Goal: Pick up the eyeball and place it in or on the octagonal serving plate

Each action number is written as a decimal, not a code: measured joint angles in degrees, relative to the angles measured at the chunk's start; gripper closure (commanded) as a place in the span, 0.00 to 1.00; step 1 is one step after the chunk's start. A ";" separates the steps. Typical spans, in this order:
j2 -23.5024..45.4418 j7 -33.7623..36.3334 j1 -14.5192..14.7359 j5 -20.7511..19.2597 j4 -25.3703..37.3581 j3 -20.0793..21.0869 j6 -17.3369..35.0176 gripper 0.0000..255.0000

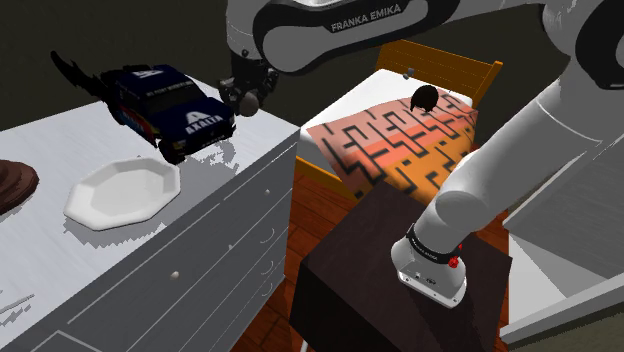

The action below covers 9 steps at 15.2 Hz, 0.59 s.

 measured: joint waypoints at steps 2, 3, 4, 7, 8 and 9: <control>2.86 3.61 0.66 -1.80 3.08 2.16 -1.21 1.00; 4.55 5.54 1.10 -2.88 4.90 3.32 -2.07 1.00; 6.19 7.48 1.59 -3.98 6.42 4.37 -2.53 1.00; 10.34 12.50 3.29 -6.97 10.51 6.85 -4.42 1.00; 12.38 14.16 4.03 -8.33 12.92 7.65 -5.73 1.00; 14.43 15.87 4.93 -9.69 15.60 8.40 -7.24 1.00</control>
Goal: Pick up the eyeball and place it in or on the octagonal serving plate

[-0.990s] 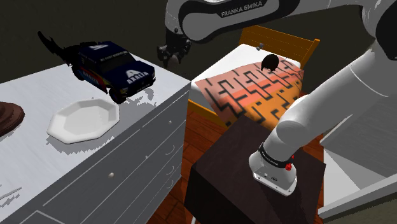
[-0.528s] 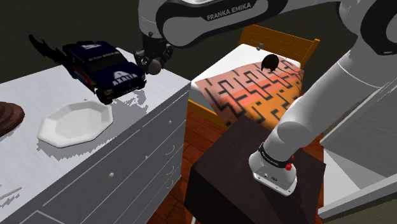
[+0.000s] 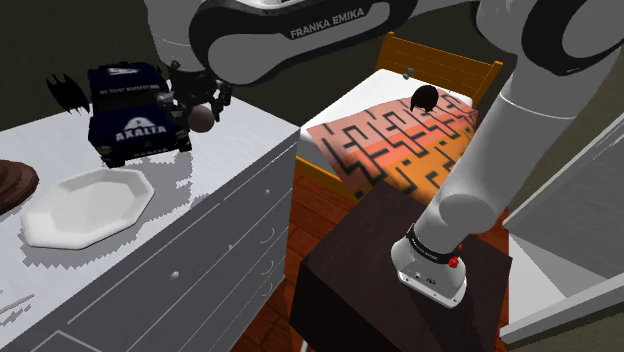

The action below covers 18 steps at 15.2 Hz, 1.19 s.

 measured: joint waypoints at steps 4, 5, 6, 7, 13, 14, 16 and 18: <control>7.31 6.04 4.26 -4.98 8.06 1.92 -4.21 1.00; 9.97 7.59 5.86 -6.63 11.06 2.20 -5.63 1.00; 11.58 8.79 7.09 -7.69 12.80 2.37 -6.45 1.00; 14.09 9.91 8.83 -9.12 16.09 2.43 -8.12 1.00; 25.38 14.47 17.99 -15.12 30.34 1.59 -14.49 1.00; 25.89 14.75 18.21 -15.41 30.41 1.45 -14.20 1.00; 26.11 15.29 18.09 -15.67 29.33 1.33 -13.08 1.00; 26.32 15.88 17.91 -15.95 28.07 1.20 -11.78 1.00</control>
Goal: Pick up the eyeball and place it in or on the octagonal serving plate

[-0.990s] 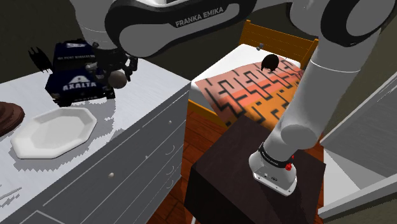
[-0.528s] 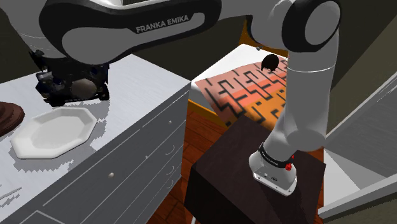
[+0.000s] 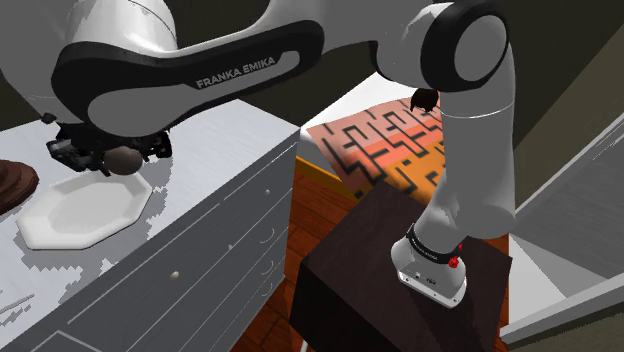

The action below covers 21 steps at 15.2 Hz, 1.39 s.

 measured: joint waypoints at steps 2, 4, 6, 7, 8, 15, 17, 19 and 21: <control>0.05 0.56 -0.27 -0.22 -1.42 -0.10 1.32 1.00; 0.17 1.14 -0.41 -0.48 -2.62 -0.20 2.46 1.00; 0.47 1.76 -0.57 -0.86 -3.88 -0.38 3.84 1.00; 0.59 1.91 -0.57 -0.96 -4.11 -0.44 4.13 1.00; 0.63 1.95 -0.56 -1.02 -4.11 -0.45 4.25 1.00; 0.84 2.00 -0.50 -1.13 -4.00 -0.51 4.32 0.00; 0.86 2.00 -0.50 -1.13 -4.03 -0.51 4.33 0.00; 0.83 2.00 -0.52 -1.12 -4.07 -0.51 4.35 0.00; -0.27 1.83 -0.37 -0.46 -3.71 -0.03 2.97 0.00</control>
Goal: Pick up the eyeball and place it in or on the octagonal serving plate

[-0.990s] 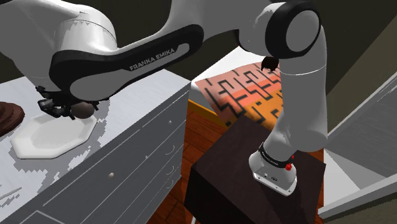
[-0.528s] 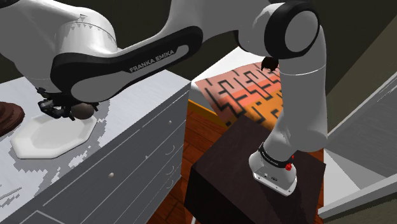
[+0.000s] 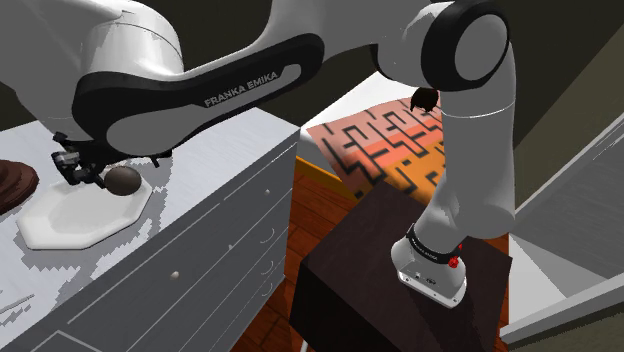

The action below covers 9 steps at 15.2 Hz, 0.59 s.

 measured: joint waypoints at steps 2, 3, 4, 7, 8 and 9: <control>-0.77 -0.62 0.49 0.67 1.83 0.44 -2.39 0.00; -1.04 -0.84 0.65 0.89 2.45 0.59 -3.21 0.00; -0.97 -0.96 0.87 0.93 3.08 0.62 -3.76 0.00; -0.97 -1.02 0.97 0.97 3.36 0.65 -4.09 0.00; -0.96 -1.02 0.98 0.97 3.39 0.65 -4.11 0.00; -0.96 -1.02 0.98 0.97 3.40 0.65 -4.13 0.00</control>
